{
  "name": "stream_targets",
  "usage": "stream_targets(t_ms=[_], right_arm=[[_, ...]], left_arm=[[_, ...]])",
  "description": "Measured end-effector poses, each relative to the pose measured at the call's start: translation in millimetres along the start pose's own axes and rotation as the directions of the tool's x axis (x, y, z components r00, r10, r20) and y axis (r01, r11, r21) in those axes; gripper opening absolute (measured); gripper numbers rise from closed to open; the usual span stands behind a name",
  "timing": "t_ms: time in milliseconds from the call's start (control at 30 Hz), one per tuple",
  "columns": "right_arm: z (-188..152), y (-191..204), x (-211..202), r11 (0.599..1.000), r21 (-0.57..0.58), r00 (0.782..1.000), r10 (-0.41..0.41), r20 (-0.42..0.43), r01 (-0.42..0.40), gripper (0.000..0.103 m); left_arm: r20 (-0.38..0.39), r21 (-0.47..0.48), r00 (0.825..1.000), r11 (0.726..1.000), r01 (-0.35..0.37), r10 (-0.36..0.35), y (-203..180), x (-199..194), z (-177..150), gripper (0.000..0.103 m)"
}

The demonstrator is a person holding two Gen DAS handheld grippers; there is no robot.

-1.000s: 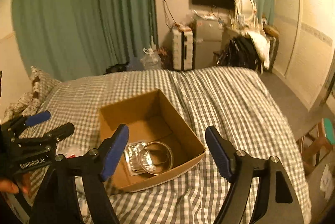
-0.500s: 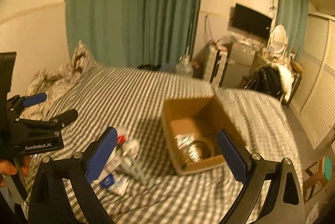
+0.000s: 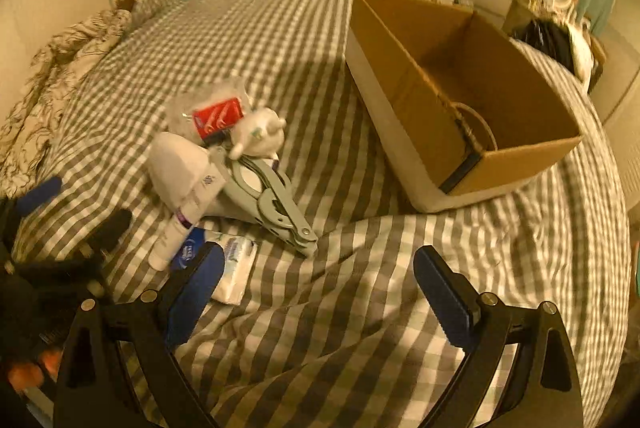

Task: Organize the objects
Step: 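Grasp the white-purple toothpaste tube with the left tool, then grasp the blue Vinda tissue pack with the right tool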

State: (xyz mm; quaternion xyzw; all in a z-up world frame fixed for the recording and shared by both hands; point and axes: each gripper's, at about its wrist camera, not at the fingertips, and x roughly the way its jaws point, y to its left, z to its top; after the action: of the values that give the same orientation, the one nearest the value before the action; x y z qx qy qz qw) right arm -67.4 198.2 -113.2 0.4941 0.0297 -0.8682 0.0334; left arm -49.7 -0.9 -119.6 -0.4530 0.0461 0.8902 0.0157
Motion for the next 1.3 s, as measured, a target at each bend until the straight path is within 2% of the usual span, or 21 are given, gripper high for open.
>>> stream_targets(t_ms=[100, 133, 233, 267, 300, 367, 500, 633, 733, 867, 967, 1167, 1300], right_arm=[[1, -6, 7, 0.999, 0.030, 1.000, 0.018, -0.016, -0.017, 0.096], [1, -8, 8, 0.999, 0.039, 0.999, 0.025, -0.023, -0.025, 0.096], [3, -11, 12, 0.998, 0.061, 0.999, 0.036, -0.039, -0.033, 0.096], [3, -12, 13, 0.997, 0.067, 0.998, 0.037, -0.043, -0.034, 0.096], [5, -11, 14, 0.997, 0.069, 0.998, 0.036, -0.044, -0.033, 0.096], [5, -10, 16, 0.997, 0.071, 0.998, 0.034, -0.048, -0.030, 0.096], [3, -9, 15, 0.997, 0.068, 0.999, 0.025, -0.048, -0.021, 0.096], [2, -3, 11, 0.999, 0.037, 0.999, -0.002, -0.044, 0.004, 0.096], [0, 10, 7, 1.000, -0.004, 0.999, -0.013, -0.032, 0.013, 0.096], [-2, 37, 11, 0.998, -0.049, 0.999, 0.028, -0.037, -0.030, 0.096], [-5, 59, 25, 0.995, -0.088, 0.997, 0.034, -0.068, -0.040, 0.096], [-13, 80, 60, 0.992, -0.126, 0.989, -0.014, -0.150, -0.005, 0.096], [-17, 86, 71, 0.990, -0.136, 0.984, 0.000, -0.179, -0.025, 0.096]], left_arm=[[-0.079, 0.036, 0.997, 0.999, 0.028, -0.025, -9, 20, 0, 0.090], [-0.100, 0.037, 0.994, 0.998, 0.044, -0.040, -10, 26, -1, 0.083], [-0.172, 0.035, 0.975, 0.988, 0.151, -0.143, -15, 43, -1, 0.075], [-0.182, 0.026, 0.968, 0.983, 0.179, -0.172, -15, 46, -1, 0.065], [-0.186, 0.022, 0.964, 0.980, 0.198, -0.191, -16, 46, -1, 0.060], [-0.187, 0.024, 0.950, 0.966, 0.259, -0.250, -18, 45, -1, 0.031], [-0.144, 0.017, 0.950, 0.960, 0.281, -0.275, -16, 31, -4, 0.026], [-0.037, -0.028, 0.961, 0.961, 0.273, -0.274, 2, 0, -5, 0.023], [0.001, -0.033, 0.976, 0.975, 0.219, -0.219, 16, -20, -5, 0.022], [0.032, -0.050, 0.986, 0.985, 0.165, -0.164, 43, -35, -3, 0.022], [0.020, -0.065, 0.993, 0.991, 0.120, -0.119, 54, -29, -5, 0.022], [-0.050, -0.100, 0.989, 0.986, 0.130, -0.136, 58, -5, -15, 0.022], [-0.069, -0.098, 0.988, 0.986, 0.134, -0.141, 57, 0, -19, 0.022]])
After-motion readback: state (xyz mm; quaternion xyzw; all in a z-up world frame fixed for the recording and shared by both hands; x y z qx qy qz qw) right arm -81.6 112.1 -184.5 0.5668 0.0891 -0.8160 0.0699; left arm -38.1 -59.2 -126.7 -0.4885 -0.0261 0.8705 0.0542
